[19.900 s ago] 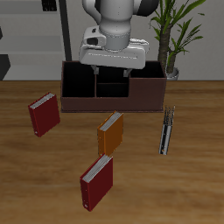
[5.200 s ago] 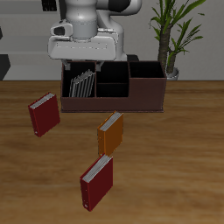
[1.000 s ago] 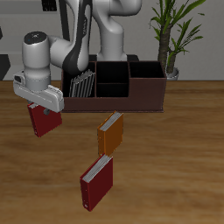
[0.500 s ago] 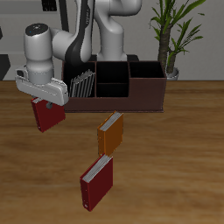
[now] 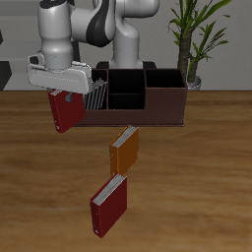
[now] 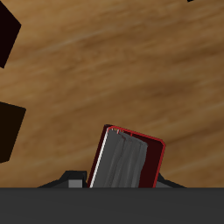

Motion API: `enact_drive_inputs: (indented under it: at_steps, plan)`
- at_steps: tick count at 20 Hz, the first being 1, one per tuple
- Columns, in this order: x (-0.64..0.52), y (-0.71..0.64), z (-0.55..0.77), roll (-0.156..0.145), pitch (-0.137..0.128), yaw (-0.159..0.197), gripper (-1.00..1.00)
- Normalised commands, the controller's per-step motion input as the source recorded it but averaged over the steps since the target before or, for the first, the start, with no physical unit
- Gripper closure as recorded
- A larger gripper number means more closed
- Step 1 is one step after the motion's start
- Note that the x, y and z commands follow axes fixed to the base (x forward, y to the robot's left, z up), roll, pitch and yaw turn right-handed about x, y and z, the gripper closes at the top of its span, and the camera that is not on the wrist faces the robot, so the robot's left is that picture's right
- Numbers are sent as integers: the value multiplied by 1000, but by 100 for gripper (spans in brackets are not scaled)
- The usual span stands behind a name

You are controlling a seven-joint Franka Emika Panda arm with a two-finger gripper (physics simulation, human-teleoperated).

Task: Place the striped book into the back desk caddy's left compartment and place the right red book into the back desk caddy's back compartment and place the orange book into the back desk caddy's front compartment

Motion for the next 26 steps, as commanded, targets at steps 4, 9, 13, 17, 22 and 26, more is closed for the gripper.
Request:
enact_drive_inputs:
  at_steps: [4,9,13,17,22,26]
  plan:
    - [-150,457,697,48,-87,118,100]
    - [-185,356,406,53,-38,104,100]
    - [-363,312,234,70,-8,128,100]
    - [-417,281,140,56,-15,141,100]
    - [-333,123,75,22,-4,107,100]
    - [-451,26,187,12,-45,90,100]
